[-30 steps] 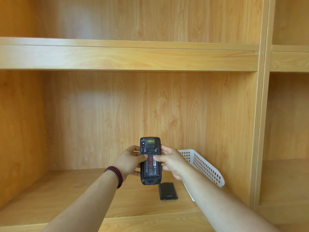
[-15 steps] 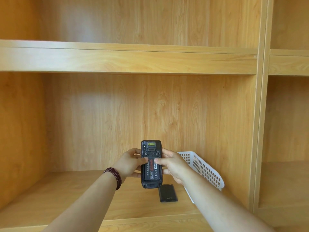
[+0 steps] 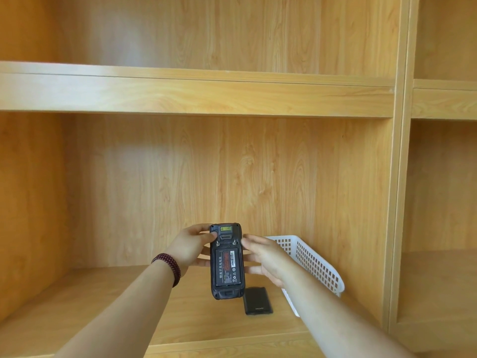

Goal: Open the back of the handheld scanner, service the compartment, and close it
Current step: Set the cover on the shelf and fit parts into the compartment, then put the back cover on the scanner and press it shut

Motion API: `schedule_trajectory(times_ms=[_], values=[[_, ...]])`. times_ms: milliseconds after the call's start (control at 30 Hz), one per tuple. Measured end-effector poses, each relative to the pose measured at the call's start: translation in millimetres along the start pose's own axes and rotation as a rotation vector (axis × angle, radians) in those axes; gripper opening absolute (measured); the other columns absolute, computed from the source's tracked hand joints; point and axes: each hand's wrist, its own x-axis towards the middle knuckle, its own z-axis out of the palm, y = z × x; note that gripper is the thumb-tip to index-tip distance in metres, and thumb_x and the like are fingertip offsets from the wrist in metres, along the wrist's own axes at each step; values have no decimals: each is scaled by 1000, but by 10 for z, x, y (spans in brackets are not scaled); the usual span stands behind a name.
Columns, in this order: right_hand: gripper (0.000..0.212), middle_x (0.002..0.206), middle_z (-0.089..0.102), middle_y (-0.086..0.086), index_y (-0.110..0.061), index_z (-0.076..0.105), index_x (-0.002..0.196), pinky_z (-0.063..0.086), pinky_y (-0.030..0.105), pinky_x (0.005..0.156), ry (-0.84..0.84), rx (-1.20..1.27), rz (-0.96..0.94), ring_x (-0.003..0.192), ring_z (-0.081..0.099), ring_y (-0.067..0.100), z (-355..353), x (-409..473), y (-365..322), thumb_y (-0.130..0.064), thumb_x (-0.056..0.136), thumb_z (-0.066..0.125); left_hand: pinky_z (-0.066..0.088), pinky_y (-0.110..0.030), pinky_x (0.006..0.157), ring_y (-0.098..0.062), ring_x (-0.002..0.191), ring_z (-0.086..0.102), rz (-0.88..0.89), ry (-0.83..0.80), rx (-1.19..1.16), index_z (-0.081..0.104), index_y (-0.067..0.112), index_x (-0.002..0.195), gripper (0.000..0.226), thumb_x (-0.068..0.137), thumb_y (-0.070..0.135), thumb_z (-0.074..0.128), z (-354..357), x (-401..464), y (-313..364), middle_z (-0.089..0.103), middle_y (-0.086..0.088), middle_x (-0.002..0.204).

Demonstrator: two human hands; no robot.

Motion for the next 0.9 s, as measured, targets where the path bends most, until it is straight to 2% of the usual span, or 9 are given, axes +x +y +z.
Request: schedule_trajectory(times_ms=[67,167,267,367,567,667,800,833,900], values=[[43,133,58,5,-14,47,142,59,30,77,113,-246,31,105,65,21,-41,4,13,-17,99,51,58,-34,58,-21,76,69,-1,11,-4,65,16,110,16,95,15,58,-27,7,-2,72,-9,97],[47,140,53,9,-14,45,142,52,33,94,43,-965,151,111,63,24,-23,-1,96,-7,97,52,61,-38,62,-22,77,70,-5,17,7,65,16,113,20,95,16,59,-76,23,-12,72,-11,100],[52,137,55,10,-11,48,139,48,37,99,-40,-1219,241,119,57,29,68,-7,201,-25,92,63,62,-41,66,-22,76,70,-8,27,14,64,16,115,21,94,15,60,-102,28,-34,73,-12,101],[56,135,57,11,-6,53,134,47,38,97,-122,-1374,346,119,56,31,143,16,258,-36,89,66,61,-38,61,-21,72,70,-10,28,4,64,16,115,21,94,14,60,-113,7,-46,72,-10,98],[57,139,54,11,-5,51,135,47,40,100,-138,-1409,404,122,55,32,202,94,298,-39,91,63,61,-39,62,-21,73,71,-26,32,12,64,14,116,23,94,15,60,-133,-7,-87,73,-11,97],[61,135,56,11,-4,53,132,48,40,98,-112,-1368,413,119,57,31,153,118,302,-40,85,69,61,-39,63,-22,75,71,-29,34,18,64,14,117,23,94,15,60,-134,-17,-95,73,-11,97],[89,142,43,10,-5,47,138,49,42,99,58,-1284,309,121,53,30,119,104,298,-42,67,84,61,-38,62,-22,75,71,-28,41,13,65,15,115,21,95,14,59,-129,-32,-102,73,-12,98],[87,144,39,9,-5,46,140,48,41,99,102,-1250,270,123,51,30,118,102,289,-38,68,84,61,-39,63,-23,76,70,-29,40,13,65,15,114,21,95,14,59,-130,-34,-106,73,-12,99],[67,142,44,10,-7,51,137,48,35,96,177,-1127,183,121,54,28,93,114,265,-24,78,78,62,-40,63,-23,77,70,-31,39,12,65,15,114,21,94,14,59,-133,-40,-108,73,-13,101]])
